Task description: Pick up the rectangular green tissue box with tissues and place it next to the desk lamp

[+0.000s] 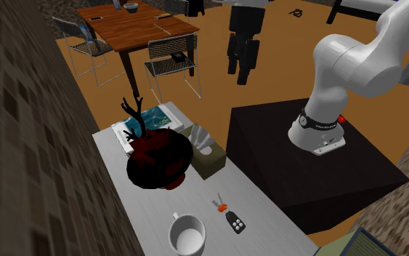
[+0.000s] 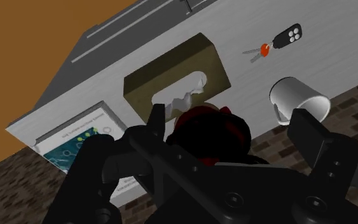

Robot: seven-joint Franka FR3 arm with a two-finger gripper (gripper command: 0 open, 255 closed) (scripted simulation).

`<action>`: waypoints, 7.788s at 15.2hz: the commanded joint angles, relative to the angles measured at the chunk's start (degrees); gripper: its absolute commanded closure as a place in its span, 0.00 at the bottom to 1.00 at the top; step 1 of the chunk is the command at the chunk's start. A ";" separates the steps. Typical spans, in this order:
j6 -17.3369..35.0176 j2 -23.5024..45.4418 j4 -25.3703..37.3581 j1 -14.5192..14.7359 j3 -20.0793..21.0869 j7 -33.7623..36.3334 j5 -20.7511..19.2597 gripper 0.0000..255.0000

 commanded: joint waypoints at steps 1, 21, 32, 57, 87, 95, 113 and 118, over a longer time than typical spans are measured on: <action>5.74 2.68 -2.54 0.68 -0.86 -1.35 1.47 0.00; 39.58 34.31 -5.19 18.98 -11.97 -26.77 33.11 0.00; 39.61 34.39 -5.15 19.00 -11.95 -26.85 33.23 1.00; 25.36 19.65 -2.75 10.44 -6.62 -8.60 14.19 1.00; 1.58 10.36 13.14 6.91 -3.48 2.68 6.83 1.00; -4.21 10.21 19.03 6.87 -3.24 4.64 6.19 1.00; -16.84 12.67 34.66 7.40 -3.26 8.44 5.65 1.00; -15.85 7.94 30.44 8.18 1.37 13.58 6.48 1.00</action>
